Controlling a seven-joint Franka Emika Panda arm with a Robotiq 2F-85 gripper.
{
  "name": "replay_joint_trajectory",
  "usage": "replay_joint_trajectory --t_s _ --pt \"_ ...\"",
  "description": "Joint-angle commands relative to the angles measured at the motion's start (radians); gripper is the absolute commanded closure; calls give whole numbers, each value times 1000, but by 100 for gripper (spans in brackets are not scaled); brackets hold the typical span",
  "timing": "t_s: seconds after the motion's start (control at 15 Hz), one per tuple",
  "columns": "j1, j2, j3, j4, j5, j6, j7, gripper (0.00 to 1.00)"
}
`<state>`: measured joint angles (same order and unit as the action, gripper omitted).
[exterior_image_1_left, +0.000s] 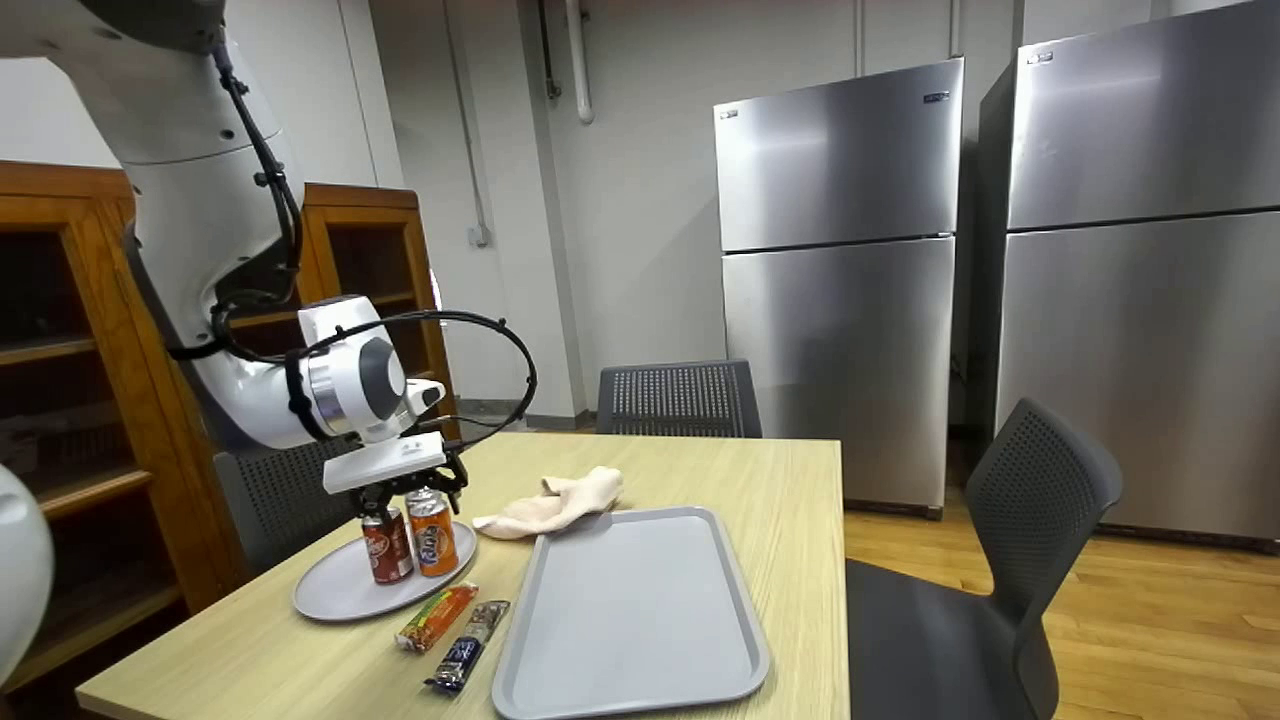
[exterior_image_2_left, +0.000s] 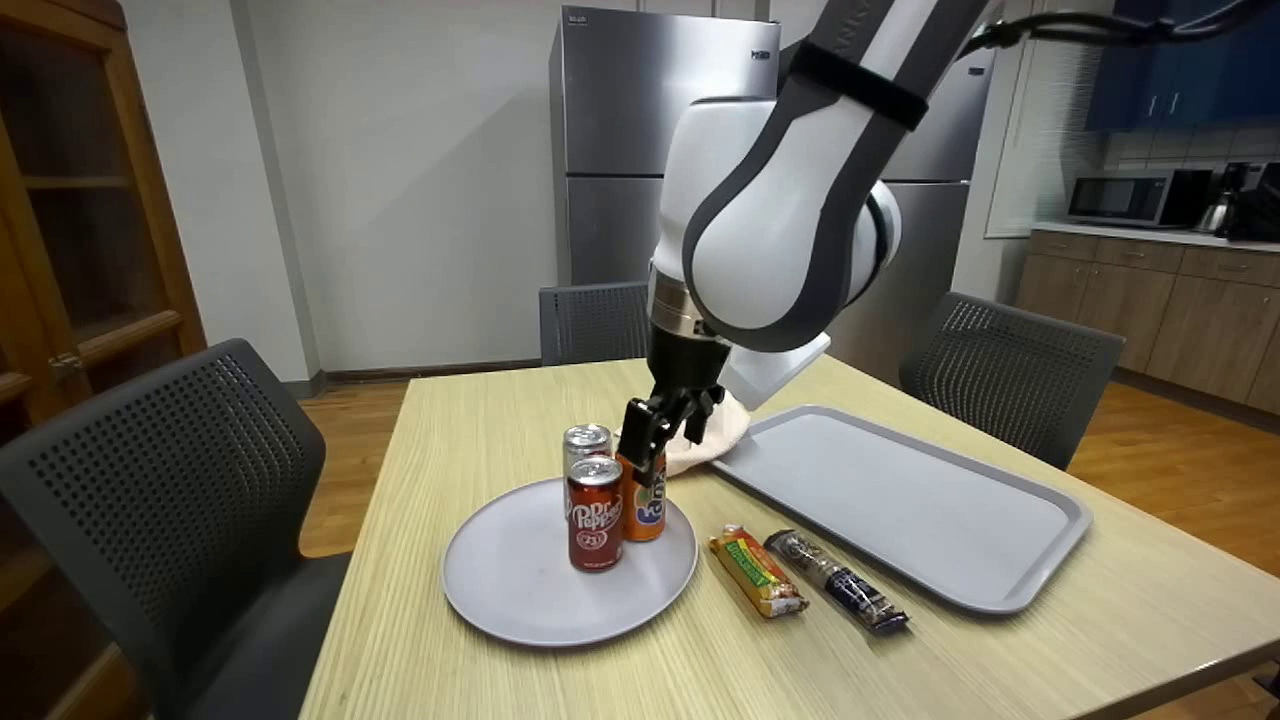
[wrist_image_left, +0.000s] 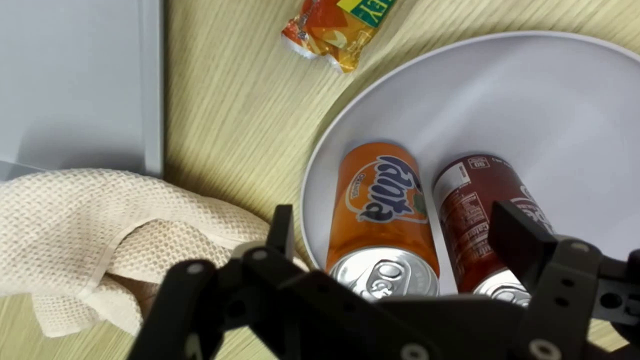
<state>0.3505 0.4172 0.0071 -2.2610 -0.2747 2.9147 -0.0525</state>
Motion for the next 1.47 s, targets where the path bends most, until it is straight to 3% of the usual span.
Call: replay_joint_trajectory --t_s 0.0,0.6,1.2,1.33,1.4 --pt "25 48 -19 77 -61 -63 20 0" --pt "36 124 -34 166 -144 -71 0 0" --pt "34 162 -30 214 -155 -71 -9 0" --pt "30 164 -26 217 -151 -72 -11 26" --pt "31 164 -28 219 -156 -63 -13 32"
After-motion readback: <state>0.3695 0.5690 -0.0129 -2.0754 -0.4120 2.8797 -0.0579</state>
